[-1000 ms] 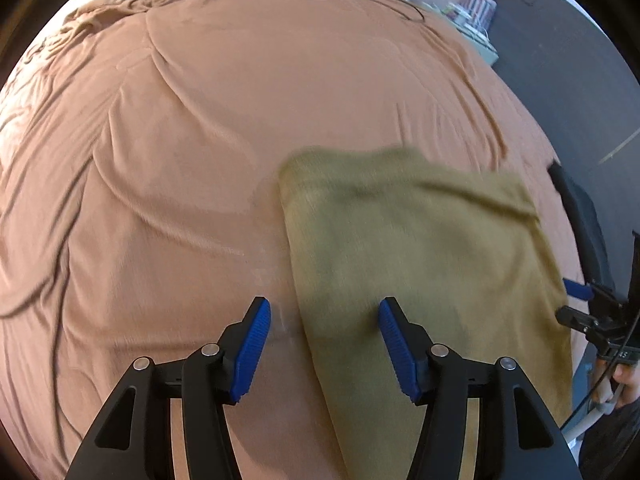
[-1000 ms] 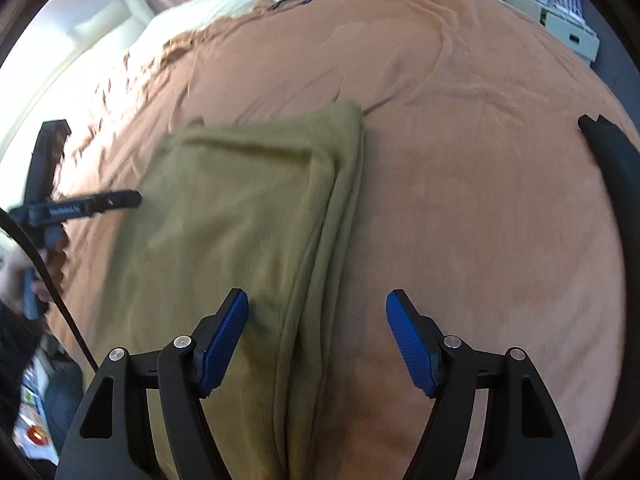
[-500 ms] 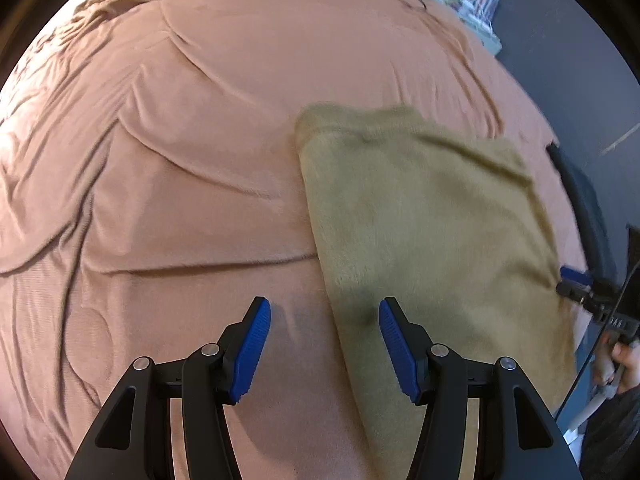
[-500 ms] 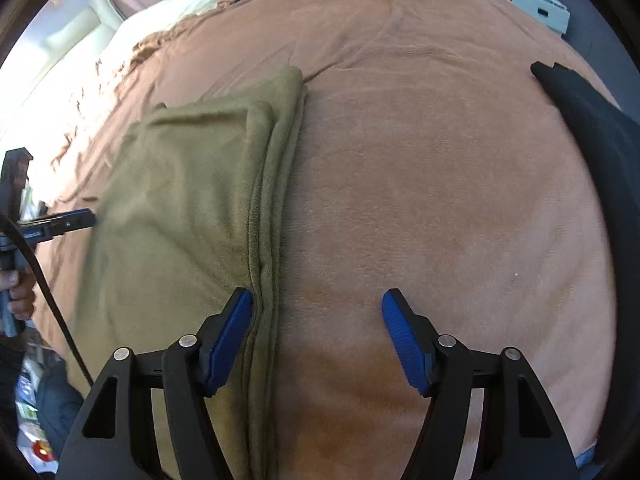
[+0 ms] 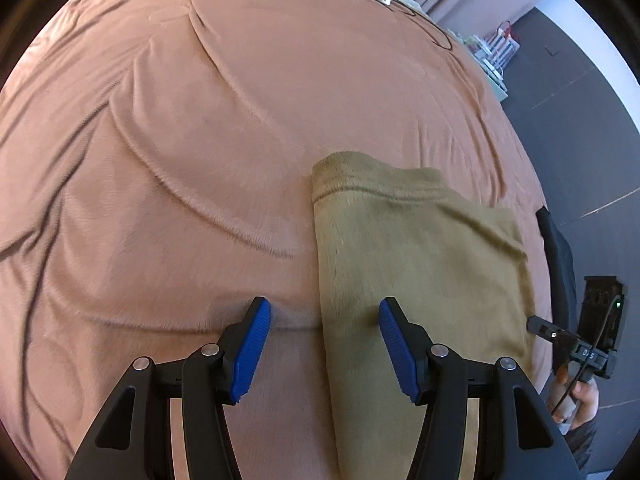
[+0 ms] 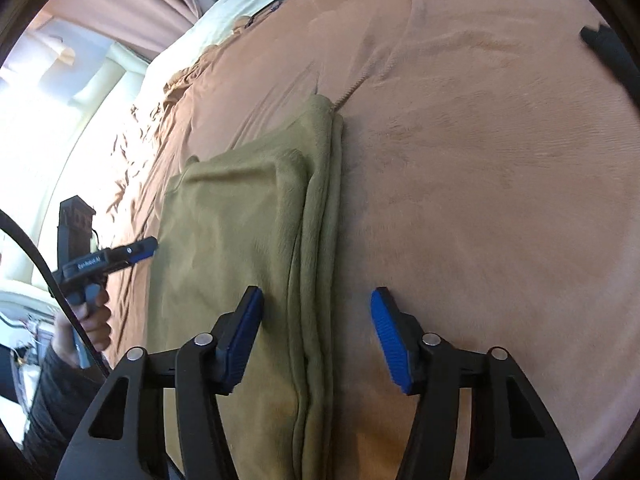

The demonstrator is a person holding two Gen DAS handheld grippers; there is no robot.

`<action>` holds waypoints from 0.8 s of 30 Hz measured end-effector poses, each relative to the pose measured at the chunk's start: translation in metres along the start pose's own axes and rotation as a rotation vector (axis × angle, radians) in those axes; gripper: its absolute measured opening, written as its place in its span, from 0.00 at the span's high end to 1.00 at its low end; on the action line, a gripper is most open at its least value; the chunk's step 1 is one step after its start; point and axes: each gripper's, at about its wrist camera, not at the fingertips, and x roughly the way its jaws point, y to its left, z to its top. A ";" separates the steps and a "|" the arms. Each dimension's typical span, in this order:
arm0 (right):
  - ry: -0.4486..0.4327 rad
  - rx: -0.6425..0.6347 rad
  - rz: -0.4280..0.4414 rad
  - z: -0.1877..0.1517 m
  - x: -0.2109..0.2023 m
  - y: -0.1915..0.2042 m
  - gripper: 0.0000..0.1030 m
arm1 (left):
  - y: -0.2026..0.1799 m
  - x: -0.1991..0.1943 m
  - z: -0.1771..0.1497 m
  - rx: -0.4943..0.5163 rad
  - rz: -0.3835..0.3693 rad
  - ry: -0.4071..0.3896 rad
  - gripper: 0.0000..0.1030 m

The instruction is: Fold small clothes

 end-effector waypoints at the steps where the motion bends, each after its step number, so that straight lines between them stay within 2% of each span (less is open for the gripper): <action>1: -0.002 0.006 0.015 0.003 0.002 -0.003 0.49 | 0.000 0.002 0.002 -0.001 -0.004 -0.001 0.43; 4: -0.020 0.021 0.068 0.016 0.006 -0.010 0.51 | 0.002 0.009 0.012 -0.009 -0.029 -0.014 0.43; 6: -0.010 0.035 0.084 0.024 0.013 -0.016 0.56 | 0.003 0.014 0.019 -0.023 -0.051 -0.028 0.48; 12: 0.006 0.049 0.156 0.041 0.032 -0.026 0.57 | 0.007 0.024 0.033 -0.042 -0.117 -0.041 0.56; 16: 0.010 0.032 0.164 0.048 0.041 -0.027 0.57 | 0.010 0.028 0.038 -0.061 -0.142 -0.048 0.61; 17: 0.009 0.029 0.161 0.049 0.043 -0.027 0.57 | 0.010 0.028 0.038 -0.060 -0.141 -0.051 0.65; 20: 0.004 0.021 0.121 0.049 0.045 -0.023 0.74 | 0.002 0.027 0.038 -0.019 -0.096 -0.058 0.71; 24: -0.005 -0.041 0.042 0.043 0.040 -0.003 0.83 | -0.002 0.019 0.038 -0.004 -0.094 -0.061 0.84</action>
